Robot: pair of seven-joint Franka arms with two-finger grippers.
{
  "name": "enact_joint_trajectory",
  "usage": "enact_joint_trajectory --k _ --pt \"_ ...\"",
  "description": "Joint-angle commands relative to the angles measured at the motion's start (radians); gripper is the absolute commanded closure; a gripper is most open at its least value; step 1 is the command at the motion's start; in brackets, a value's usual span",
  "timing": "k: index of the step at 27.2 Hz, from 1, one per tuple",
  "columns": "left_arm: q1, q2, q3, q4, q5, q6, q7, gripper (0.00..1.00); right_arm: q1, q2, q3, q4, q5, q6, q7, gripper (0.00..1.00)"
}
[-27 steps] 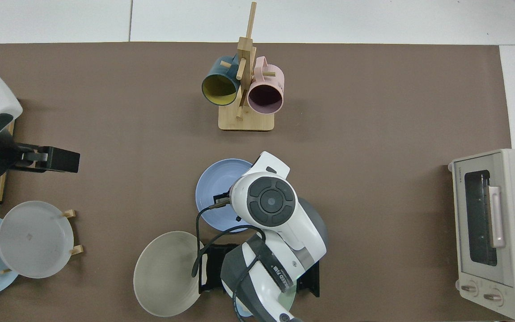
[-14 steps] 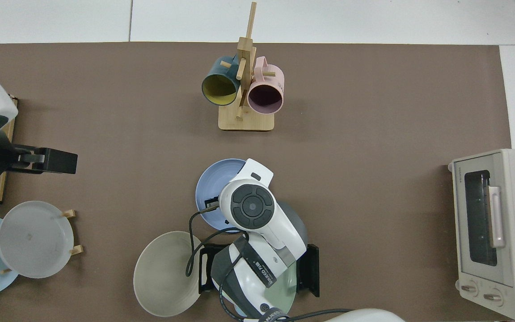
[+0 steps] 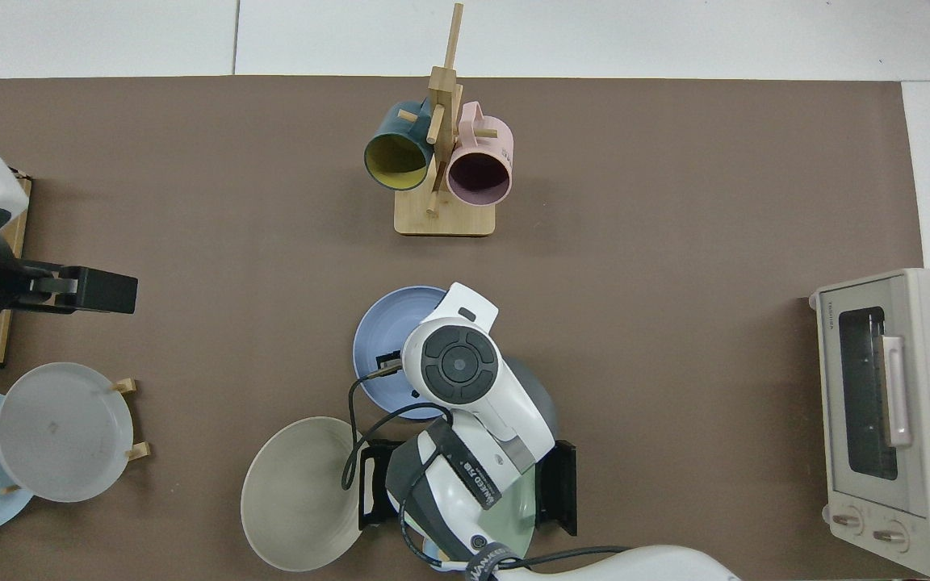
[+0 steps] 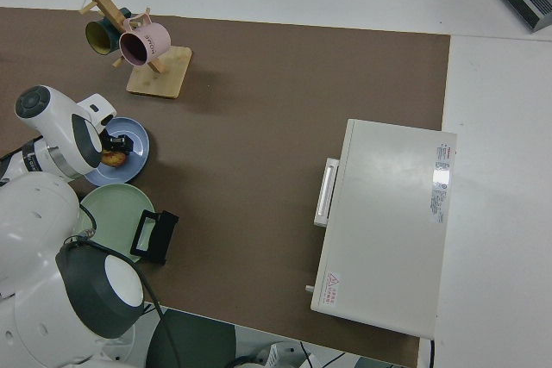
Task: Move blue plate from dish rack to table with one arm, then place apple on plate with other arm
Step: 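Lower the apple onto the blue plate with the right gripper, then open the right gripper and withdraw it from the plate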
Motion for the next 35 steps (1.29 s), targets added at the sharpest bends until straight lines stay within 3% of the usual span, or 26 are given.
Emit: enact_joint_trajectory --k 1,2,12,22,35 --pt "-0.003 -0.004 0.008 0.013 -0.006 -0.023 0.004 0.0 -0.008 0.01 0.007 0.007 -0.004 0.02 0.008 0.11" --pt "-0.003 -0.005 0.008 0.013 -0.004 -0.023 0.004 0.0 -0.007 0.01 0.006 0.007 -0.004 0.02 0.01 0.0" --pt "-0.003 -0.005 0.008 0.013 -0.004 -0.023 0.004 0.0 -0.028 -0.063 -0.01 0.017 0.002 -0.056 0.017 0.0" --pt "-0.003 -0.004 0.008 0.013 -0.004 -0.023 0.004 0.0 -0.254 -0.221 -0.007 0.033 -0.013 -0.219 -0.08 0.0" --pt "-0.003 -0.004 0.008 0.013 -0.004 -0.023 0.004 0.0 -0.54 -0.407 -0.013 0.07 -0.019 -0.596 -0.397 0.0"
